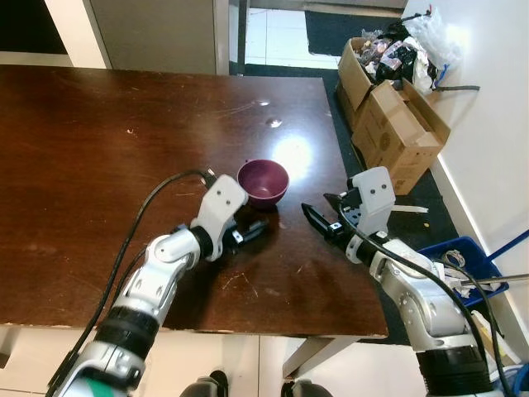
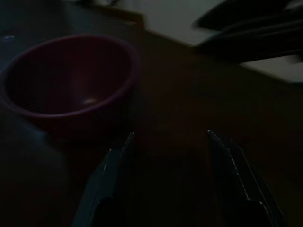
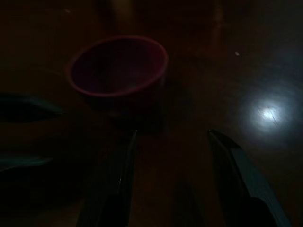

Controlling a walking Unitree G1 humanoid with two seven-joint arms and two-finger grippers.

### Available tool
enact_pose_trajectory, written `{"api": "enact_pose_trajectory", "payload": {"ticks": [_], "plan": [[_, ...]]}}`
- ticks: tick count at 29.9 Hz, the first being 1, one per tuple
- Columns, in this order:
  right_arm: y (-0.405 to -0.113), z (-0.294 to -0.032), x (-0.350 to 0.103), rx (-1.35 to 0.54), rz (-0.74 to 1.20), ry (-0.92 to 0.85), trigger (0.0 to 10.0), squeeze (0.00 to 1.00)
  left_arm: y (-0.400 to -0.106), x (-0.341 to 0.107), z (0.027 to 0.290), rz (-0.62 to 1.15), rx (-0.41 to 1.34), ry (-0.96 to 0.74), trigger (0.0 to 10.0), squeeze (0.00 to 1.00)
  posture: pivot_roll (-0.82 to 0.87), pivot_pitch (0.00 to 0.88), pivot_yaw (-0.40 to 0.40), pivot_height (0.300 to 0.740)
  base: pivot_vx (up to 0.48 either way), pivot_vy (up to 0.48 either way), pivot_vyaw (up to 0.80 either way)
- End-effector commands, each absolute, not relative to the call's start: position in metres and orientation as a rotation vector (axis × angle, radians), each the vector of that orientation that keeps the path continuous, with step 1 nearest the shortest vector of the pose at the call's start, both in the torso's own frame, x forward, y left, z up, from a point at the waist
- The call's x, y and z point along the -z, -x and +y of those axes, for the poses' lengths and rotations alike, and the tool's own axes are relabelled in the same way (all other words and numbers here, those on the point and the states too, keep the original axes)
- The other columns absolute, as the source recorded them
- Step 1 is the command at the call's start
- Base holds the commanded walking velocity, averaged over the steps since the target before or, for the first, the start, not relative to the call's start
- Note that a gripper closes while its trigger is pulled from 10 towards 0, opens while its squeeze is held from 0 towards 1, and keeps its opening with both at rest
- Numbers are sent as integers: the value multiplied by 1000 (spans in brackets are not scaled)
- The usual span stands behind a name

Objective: Setting the table

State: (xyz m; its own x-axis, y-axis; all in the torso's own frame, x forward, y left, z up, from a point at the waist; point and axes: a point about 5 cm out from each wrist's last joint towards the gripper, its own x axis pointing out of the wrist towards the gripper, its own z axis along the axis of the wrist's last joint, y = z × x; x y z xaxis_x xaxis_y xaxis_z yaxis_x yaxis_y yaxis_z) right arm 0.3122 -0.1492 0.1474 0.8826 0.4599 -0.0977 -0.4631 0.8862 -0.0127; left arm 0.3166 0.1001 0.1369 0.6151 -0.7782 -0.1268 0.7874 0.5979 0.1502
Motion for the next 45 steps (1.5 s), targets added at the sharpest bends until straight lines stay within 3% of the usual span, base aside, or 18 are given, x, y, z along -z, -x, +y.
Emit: {"api": "enact_pose_trajectory", "payload": {"ticks": [1, 8, 15, 25, 31, 45], "plan": [[-316, -153, -146, -465, 91, 52, 10000, 0, -313, -138, 96, 48, 949, -182, 10000, 0, -76, 47, 53, 740, 0, 0, 0], [-322, -147, -162, -496, 16, 41, 10000, 0, -326, -154, 107, -42, 837, -158, 10000, 0, -84, 42, 52, 740, 0, 0, 0], [-323, -138, -166, -555, -12, 17, 10000, 0, -343, -146, 106, -22, 717, -193, 10000, 0, -99, 29, 49, 740, 0, 0, 0], [-322, -129, -161, -577, -4, 4, 10000, 0, -358, -131, 127, 60, 482, 34, 10000, 0, -106, 26, 53, 740, 0, 0, 0], [-324, -130, -160, -576, -1, 1, 10000, 0, -359, -124, 134, 66, 439, 22, 10000, 0, -102, 25, 50, 740, 0, 0, 0], [-317, -119, -163, -636, -1, 0, 10000, 0, -379, -128, 162, 78, 145, 0, 10000, 0, -112, 23, 50, 740, 0, 0, 0]]}}
